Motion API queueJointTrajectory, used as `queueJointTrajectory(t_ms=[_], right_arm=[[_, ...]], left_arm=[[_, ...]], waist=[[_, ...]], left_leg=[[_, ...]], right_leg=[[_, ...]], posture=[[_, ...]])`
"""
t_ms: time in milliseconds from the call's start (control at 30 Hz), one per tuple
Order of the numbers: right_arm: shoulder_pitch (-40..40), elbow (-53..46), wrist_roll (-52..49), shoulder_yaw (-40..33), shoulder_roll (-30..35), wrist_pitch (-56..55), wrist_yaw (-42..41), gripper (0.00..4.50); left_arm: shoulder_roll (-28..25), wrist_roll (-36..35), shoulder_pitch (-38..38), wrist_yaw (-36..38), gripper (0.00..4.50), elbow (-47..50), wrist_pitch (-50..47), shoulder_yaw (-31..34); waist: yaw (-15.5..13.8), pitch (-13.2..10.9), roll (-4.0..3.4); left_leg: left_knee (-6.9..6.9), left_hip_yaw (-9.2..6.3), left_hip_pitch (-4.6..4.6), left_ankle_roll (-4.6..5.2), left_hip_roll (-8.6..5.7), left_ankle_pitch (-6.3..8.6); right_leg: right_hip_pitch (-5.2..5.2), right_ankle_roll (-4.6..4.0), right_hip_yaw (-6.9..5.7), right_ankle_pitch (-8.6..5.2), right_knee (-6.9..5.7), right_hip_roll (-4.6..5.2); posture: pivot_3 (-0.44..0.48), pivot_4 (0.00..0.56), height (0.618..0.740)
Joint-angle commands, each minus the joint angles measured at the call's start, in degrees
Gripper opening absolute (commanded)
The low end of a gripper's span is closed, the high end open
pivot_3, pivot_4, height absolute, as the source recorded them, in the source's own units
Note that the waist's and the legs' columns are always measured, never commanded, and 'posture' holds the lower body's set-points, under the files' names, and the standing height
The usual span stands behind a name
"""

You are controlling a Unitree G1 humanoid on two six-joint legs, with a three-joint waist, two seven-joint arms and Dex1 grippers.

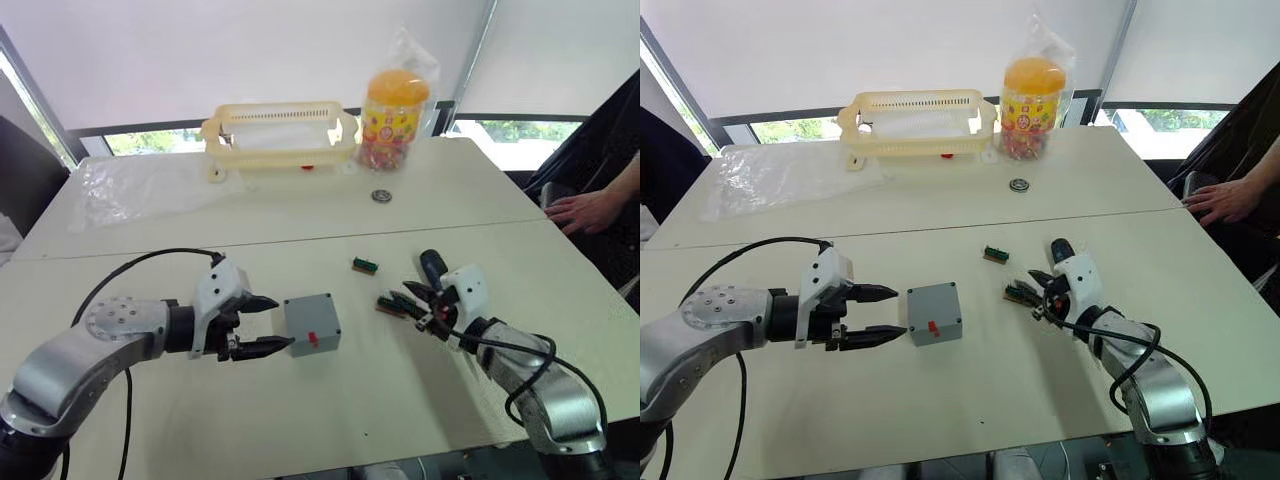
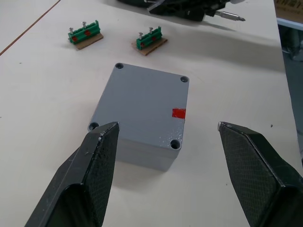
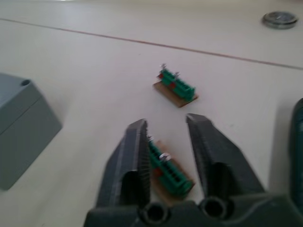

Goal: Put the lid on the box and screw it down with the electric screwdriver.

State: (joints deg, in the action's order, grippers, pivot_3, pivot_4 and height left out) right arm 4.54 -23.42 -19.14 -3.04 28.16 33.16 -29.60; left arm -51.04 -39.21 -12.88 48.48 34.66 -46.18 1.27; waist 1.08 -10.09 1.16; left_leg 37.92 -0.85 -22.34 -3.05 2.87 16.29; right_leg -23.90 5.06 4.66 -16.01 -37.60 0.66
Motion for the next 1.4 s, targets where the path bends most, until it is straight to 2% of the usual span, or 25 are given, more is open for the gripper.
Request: queueJointTrajectory(t_ms=[33,267,700,800,933,1400], right_arm=[[0.25,-2.51,-1.74,-1.33,-0.06,2.01,0.57,2.94],[1.80,0.21,-2.04,-0.28,0.68,4.56,-0.05,2.94],[5.13,6.05,0.99,2.18,1.55,2.90,-2.10,2.94],[5.57,7.09,1.78,2.65,1.51,2.38,-1.99,2.16],[6.14,8.36,2.56,2.77,1.20,1.34,-1.86,0.02],[4.17,6.60,3.37,2.86,1.57,0.08,-1.77,0.02]], left_arm=[[0.02,0.42,0.31,0.34,3.41,0.62,1.23,0.62],[0.33,0.64,0.02,0.08,3.41,0.47,1.12,0.20],[0.85,1.43,1.03,-0.80,3.41,1.37,1.02,0.32],[0.96,1.31,1.05,-1.04,3.41,1.48,0.94,0.34],[1.00,1.45,1.31,-1.27,3.41,1.66,0.96,0.28],[1.19,2.18,1.09,-1.02,3.41,1.29,1.27,-0.02]], waist=[[0.01,0.00,0.00],[0.03,0.00,0.00],[0.03,0.00,0.00],[0.03,0.00,0.00],[0.03,0.00,0.00],[0.02,0.01,0.00]], left_leg=[[0.00,0.00,0.00,0.00,0.00,0.00],[0.01,0.01,0.00,0.00,0.00,0.00],[0.01,0.00,0.00,0.00,0.00,0.00],[0.01,0.00,0.00,0.00,0.00,0.00],[0.01,0.00,0.00,0.00,0.00,0.00],[0.01,0.00,0.00,0.00,0.00,0.00]], right_leg=[[0.00,-0.01,0.00,0.00,0.00,0.00],[0.00,0.00,0.00,0.00,-0.01,0.00],[0.00,0.00,0.00,0.00,-0.01,0.00],[0.00,0.01,0.00,0.01,-0.01,0.00],[0.00,0.02,0.00,0.01,-0.01,0.00],[0.01,0.02,0.00,0.01,-0.01,0.00]], posture=[[0.000,0.150,0.740],[0.000,0.150,0.740],[0.000,0.150,0.740],[0.000,0.150,0.740],[0.000,0.150,0.740],[0.000,0.150,0.740]])
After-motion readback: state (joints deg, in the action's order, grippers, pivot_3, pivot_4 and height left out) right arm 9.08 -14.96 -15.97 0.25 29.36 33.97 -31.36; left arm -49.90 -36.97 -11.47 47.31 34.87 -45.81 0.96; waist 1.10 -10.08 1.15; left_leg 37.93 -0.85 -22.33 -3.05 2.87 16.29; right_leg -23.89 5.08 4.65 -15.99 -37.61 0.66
